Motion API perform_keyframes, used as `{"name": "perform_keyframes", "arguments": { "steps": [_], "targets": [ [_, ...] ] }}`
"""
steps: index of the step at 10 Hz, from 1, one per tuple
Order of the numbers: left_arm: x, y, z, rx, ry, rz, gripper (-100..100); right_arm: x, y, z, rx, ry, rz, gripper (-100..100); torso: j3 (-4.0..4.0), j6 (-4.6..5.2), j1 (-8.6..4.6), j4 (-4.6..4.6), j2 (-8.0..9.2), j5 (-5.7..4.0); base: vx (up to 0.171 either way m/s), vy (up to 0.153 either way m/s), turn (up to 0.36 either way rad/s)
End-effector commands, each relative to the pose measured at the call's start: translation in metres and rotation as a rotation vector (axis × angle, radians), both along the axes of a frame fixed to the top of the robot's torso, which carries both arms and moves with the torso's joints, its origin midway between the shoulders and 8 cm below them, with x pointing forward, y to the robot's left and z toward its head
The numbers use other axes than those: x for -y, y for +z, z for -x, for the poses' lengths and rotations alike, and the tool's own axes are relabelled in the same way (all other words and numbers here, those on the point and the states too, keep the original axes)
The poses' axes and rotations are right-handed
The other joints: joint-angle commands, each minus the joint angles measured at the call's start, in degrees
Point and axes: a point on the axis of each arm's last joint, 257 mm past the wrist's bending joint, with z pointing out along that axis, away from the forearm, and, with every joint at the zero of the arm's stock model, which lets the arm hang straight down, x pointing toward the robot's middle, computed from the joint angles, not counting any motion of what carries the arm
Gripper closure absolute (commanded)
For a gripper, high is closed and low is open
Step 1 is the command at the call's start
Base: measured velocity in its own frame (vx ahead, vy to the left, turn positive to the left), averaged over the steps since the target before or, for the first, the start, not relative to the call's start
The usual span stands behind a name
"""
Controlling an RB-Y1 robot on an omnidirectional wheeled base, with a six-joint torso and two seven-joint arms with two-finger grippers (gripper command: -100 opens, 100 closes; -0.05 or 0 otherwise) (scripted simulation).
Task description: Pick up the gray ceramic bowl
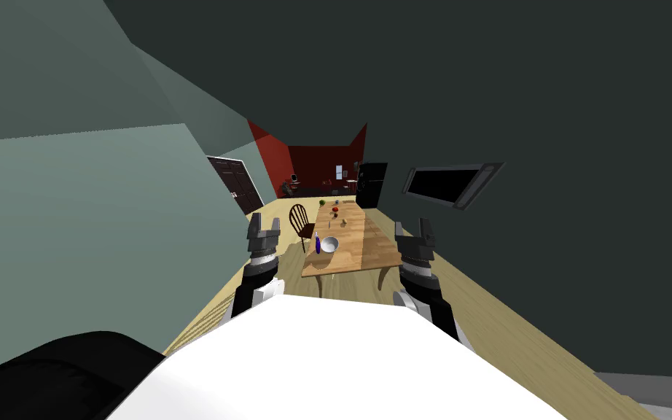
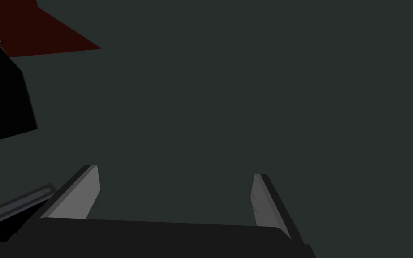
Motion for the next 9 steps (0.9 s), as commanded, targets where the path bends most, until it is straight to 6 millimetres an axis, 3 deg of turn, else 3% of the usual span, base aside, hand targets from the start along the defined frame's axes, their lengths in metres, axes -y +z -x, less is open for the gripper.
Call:
{"name": "perform_keyframes", "arguments": {
  "steps": [1, 9],
  "targets": [
    [0.005, -0.003, -0.006, -0.02, -0.022, -0.025, -100, 0.0, 0.0, 0.0, 0.0, 0.0, 0.0, 0, 0.0, 0.0, 0.0, 0.0, 0.0, 0.0, -0.001, -0.017, 0.018],
    [0.022, -0.053, -0.071, -0.231, -0.127, -0.076, -100, 0.0, 0.0, 0.0, 0.0, 0.0, 0.0, 0, 0.02, 0.01, -0.32, 0.01, 0.03, -0.08, -0.014, -0.076, 0.047]
  ]
}}
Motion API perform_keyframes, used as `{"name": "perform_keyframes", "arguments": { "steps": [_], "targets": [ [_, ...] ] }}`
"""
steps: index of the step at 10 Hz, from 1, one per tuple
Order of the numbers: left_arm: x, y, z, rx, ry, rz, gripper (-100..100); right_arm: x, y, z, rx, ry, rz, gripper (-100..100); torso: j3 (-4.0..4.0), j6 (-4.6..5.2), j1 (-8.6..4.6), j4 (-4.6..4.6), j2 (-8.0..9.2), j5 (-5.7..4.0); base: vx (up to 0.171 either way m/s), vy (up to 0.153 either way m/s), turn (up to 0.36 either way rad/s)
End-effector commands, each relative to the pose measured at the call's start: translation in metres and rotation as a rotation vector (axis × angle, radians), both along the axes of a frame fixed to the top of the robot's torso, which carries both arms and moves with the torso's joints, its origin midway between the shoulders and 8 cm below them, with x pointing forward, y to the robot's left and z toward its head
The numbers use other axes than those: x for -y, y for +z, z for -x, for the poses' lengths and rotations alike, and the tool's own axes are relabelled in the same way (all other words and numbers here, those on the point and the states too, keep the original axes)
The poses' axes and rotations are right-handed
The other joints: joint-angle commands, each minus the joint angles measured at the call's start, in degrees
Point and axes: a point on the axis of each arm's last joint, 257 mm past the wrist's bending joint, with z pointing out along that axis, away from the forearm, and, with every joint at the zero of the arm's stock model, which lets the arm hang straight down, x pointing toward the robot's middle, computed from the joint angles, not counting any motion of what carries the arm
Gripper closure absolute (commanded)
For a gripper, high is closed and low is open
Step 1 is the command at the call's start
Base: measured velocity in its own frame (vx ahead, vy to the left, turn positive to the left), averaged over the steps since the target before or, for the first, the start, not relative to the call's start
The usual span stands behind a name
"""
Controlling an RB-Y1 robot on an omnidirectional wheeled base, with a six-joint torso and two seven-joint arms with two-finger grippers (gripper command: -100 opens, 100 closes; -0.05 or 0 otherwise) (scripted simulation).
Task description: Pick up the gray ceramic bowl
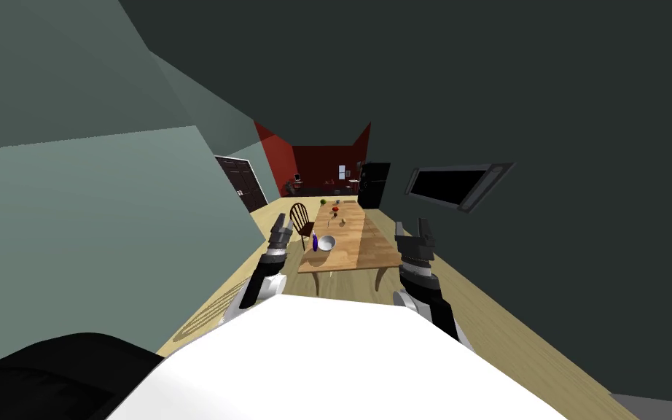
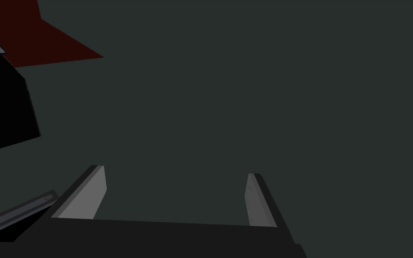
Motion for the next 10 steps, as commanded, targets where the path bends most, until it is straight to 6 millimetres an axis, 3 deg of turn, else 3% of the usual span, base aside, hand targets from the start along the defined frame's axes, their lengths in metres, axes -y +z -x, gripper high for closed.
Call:
{"name": "perform_keyframes", "arguments": {
  "steps": [1, 10],
  "targets": [
    [0.002, -0.015, -0.016, -0.058, -0.016, 0.002, -100, 0.0, 0.0, 0.0, 0.0, 0.0, 0.0, 0, 0.0, 0.0, 0.0, 0.0, 0.0, 0.0, -0.019, -0.095, 0.086],
    [0.013, -0.085, -0.082, -0.311, -0.055, 0.036, -100, 0.0, 0.0, 0.0, 0.0, 0.0, 0.0, 0, -0.03, 0.0, 0.08, -0.01, -0.05, 0.01, -0.022, -0.082, 0.052]
  ]
}}
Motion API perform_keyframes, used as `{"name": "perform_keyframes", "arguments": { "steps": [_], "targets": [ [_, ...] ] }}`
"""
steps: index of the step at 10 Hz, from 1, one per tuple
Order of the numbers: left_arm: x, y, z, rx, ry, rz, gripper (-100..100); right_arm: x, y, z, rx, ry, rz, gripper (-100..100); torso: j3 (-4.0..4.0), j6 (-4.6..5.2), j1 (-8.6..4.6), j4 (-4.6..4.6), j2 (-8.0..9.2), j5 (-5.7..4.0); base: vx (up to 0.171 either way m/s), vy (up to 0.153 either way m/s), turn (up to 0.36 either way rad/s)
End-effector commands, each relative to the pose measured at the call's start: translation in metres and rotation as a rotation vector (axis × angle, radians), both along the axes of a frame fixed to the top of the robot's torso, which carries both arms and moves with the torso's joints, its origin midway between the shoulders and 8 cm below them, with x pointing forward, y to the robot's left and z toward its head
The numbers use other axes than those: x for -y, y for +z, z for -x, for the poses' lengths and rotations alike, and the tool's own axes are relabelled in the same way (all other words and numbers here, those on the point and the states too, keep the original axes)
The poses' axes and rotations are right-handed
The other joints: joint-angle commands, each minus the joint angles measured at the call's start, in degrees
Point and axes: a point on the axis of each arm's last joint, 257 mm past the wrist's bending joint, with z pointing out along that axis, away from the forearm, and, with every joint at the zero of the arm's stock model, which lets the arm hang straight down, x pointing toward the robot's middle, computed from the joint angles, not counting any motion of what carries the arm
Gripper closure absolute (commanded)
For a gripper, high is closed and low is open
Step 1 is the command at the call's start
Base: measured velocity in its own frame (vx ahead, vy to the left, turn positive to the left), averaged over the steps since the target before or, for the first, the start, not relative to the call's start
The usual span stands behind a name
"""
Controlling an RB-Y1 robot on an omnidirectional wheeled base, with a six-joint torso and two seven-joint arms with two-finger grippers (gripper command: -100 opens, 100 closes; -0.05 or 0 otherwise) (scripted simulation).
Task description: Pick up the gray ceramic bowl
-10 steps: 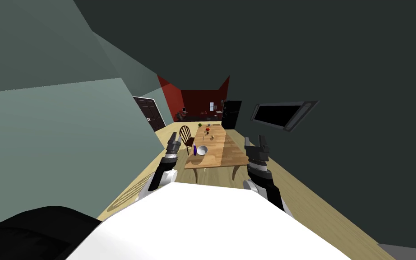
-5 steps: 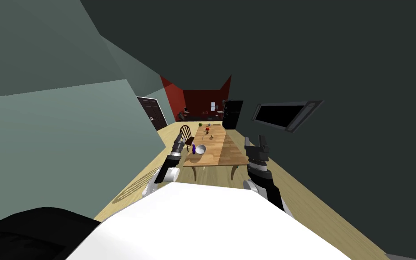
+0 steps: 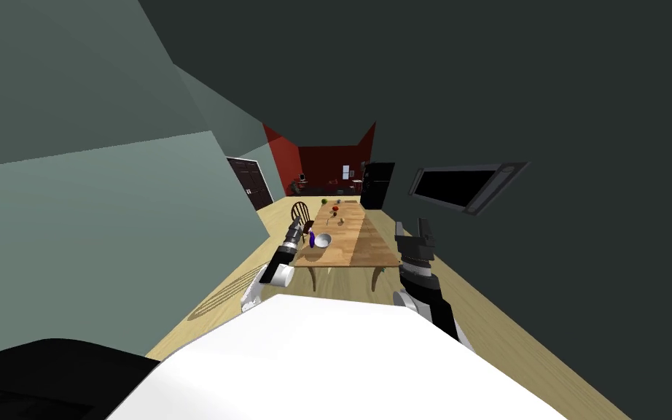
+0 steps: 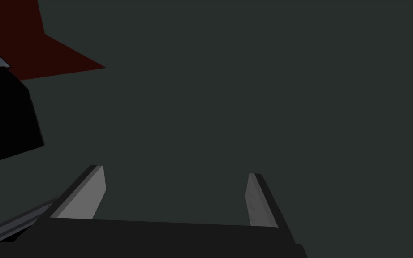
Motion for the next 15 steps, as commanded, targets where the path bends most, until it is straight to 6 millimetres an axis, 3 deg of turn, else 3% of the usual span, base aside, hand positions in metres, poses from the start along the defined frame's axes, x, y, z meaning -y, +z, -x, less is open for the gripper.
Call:
{"name": "perform_keyframes", "arguments": {
  "steps": [1, 9, 11, 14, 15],
  "targets": [
    [0.003, -0.02, -0.016, -0.066, -0.012, 0.013, -100, 0.0, 0.0, 0.0, 0.0, 0.0, 0.0, 0, 0.0, 0.0, 0.0, 0.0, 0.0, 0.0, -0.025, -0.122, 0.093],
    [0.015, -0.089, -0.063, -0.299, -0.028, 0.05, -100, 0.0, 0.0, 0.0, 0.0, 0.0, 0.0, 0, -0.01, 0.0, 0.17, 0.0, -0.02, 0.02, -0.016, -0.055, 0.043],
    [0.014, -0.096, -0.063, -0.329, -0.022, 0.05, -100, 0.0, 0.0, 0.0, 0.0, 0.0, 0.0, 0, -0.03, 0.0, 0.21, -0.01, -0.06, 0.03, 0.0, -0.026, 0.011],
    [0.021, -0.129, -0.081, -0.441, -0.026, 0.068, -100, 0.0, 0.0, 0.0, 0.0, 0.0, 0.0, 0, -0.02, -0.01, 0.26, -0.01, -0.03, 0.05, -0.005, -0.027, 0.04],
    [0.02, -0.131, -0.08, -0.451, -0.023, 0.068, -100, 0.0, 0.0, 0.0, 0.0, 0.0, 0.0, 0, -0.03, 0.0, 0.23, -0.01, -0.06, 0.04, 0.001, -0.026, 0.022]
  ]
}}
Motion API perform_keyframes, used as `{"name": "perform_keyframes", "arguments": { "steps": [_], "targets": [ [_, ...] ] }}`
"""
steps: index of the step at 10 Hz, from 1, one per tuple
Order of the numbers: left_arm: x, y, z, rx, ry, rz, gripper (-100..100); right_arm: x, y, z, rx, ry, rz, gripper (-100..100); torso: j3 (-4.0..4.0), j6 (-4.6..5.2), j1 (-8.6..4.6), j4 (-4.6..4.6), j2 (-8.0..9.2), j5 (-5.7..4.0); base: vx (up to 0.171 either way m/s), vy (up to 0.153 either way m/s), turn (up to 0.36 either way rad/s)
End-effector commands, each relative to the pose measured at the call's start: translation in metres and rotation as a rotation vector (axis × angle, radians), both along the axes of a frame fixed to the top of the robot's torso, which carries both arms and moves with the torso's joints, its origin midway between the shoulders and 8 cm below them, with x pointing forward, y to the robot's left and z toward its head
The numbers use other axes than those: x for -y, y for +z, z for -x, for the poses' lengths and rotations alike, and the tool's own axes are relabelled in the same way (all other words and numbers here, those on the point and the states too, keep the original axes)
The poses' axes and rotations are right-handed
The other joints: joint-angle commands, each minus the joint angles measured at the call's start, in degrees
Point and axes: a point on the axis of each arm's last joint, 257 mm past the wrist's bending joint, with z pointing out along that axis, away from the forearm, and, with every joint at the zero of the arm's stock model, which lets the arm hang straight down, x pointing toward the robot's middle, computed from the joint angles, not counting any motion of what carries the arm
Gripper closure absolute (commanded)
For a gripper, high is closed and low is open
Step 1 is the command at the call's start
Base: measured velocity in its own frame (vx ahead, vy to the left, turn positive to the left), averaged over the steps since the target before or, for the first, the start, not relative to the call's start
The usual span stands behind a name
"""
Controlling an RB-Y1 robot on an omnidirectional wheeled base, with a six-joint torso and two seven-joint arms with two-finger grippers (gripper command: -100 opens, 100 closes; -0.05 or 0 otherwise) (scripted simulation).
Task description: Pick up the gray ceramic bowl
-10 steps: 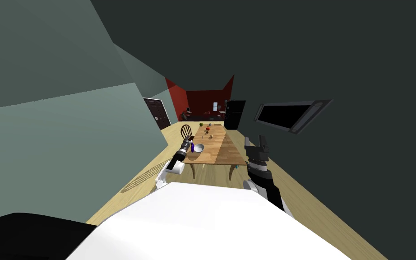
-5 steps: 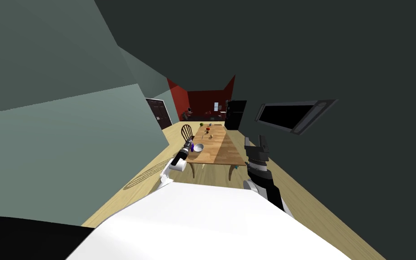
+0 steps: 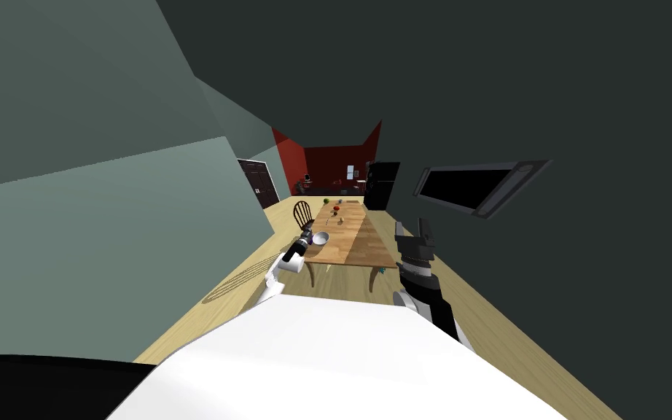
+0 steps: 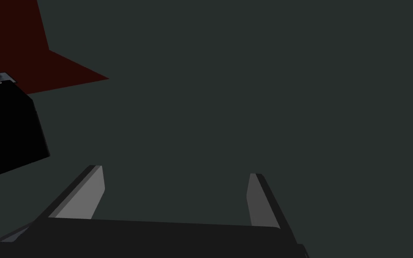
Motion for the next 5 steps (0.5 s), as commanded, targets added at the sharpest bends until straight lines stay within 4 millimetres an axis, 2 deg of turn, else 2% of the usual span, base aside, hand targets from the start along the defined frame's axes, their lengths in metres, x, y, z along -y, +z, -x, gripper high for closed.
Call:
{"name": "perform_keyframes", "arguments": {
  "steps": [1, 5],
  "targets": [
    [0.004, -0.016, -0.008, -0.058, -0.001, 0.01, -100, 0.0, 0.0, 0.0, 0.0, 0.0, 0.0, 0, 0.0, 0.0, 0.0, 0.0, 0.0, 0.0, 0.003, -0.017, 0.043],
    [0.01, -0.048, -0.02, -0.176, 0.003, 0.025, -100, 0.0, 0.0, 0.0, 0.0, 0.0, 0.0, 0, 0.0, 0.0, 0.08, 0.0, 0.0, 0.02, 0.002, -0.006, 0.027]
  ]
}}
